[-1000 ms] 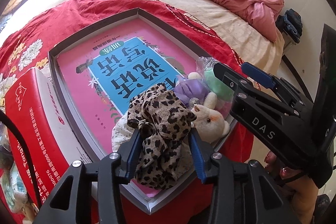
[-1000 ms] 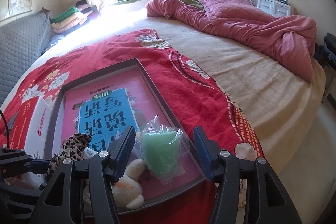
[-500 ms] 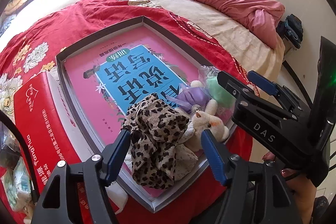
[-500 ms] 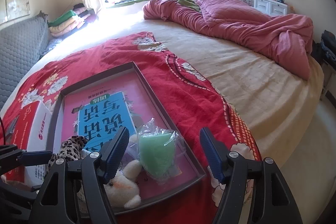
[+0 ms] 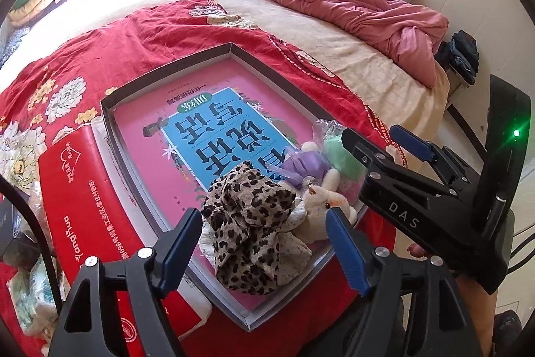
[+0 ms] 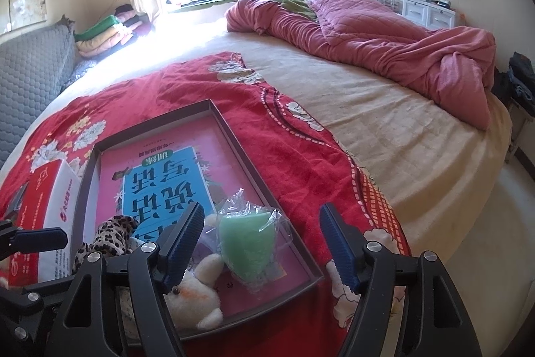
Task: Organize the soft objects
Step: 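Withdraw both open grippers from the tray toward the remaining pile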
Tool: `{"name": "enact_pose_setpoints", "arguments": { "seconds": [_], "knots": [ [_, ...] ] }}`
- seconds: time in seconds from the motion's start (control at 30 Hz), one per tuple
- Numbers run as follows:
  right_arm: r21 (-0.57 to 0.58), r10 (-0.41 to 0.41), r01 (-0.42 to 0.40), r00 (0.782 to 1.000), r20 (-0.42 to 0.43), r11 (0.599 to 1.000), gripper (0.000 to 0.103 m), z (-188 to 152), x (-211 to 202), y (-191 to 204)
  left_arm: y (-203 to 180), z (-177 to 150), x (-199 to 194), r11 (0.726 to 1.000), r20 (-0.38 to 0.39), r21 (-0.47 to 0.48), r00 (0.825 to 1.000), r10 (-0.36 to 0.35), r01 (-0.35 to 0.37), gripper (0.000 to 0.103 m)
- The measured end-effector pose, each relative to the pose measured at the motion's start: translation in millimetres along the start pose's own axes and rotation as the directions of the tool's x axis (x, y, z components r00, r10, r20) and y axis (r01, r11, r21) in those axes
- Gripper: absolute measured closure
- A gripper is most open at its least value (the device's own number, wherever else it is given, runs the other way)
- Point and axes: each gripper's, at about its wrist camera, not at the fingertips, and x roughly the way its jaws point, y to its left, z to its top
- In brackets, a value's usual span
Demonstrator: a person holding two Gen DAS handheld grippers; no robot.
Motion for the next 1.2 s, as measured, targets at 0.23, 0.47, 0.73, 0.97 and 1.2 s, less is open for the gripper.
{"name": "enact_pose_setpoints", "arguments": {
  "seconds": [0.23, 0.47, 0.73, 0.97, 1.2],
  "knots": [
    [0.002, 0.001, -0.001, 1.0, 0.012, 1.0, 0.03, 1, -6, 2, 1, 0, -14, 1.0, 0.024, -0.014, 1.0, 0.005, -0.005, 0.026],
    [-0.009, 0.007, -0.007, 1.0, 0.03, 1.0, 0.029, 5, -15, 7, 3, -4, -31, 1.0, 0.048, -0.014, 0.999, 0.017, -0.016, 0.026],
    [-0.024, 0.014, -0.012, 0.998, 0.056, 1.0, 0.029, 10, -28, 16, 14, -10, -48, 0.999, 0.069, -0.035, 0.997, 0.034, -0.032, 0.026],
    [-0.03, 0.026, -0.024, 0.997, 0.077, 0.999, 0.026, 16, -41, 26, 28, -19, -67, 0.996, 0.086, -0.06, 0.994, 0.064, -0.059, 0.023],
    [-0.045, 0.065, -0.06, 0.991, 0.118, 0.997, 0.026, 24, -61, 43, 46, -28, -90, 0.993, 0.118, -0.094, 0.99, 0.081, -0.071, 0.02]
  ]
}}
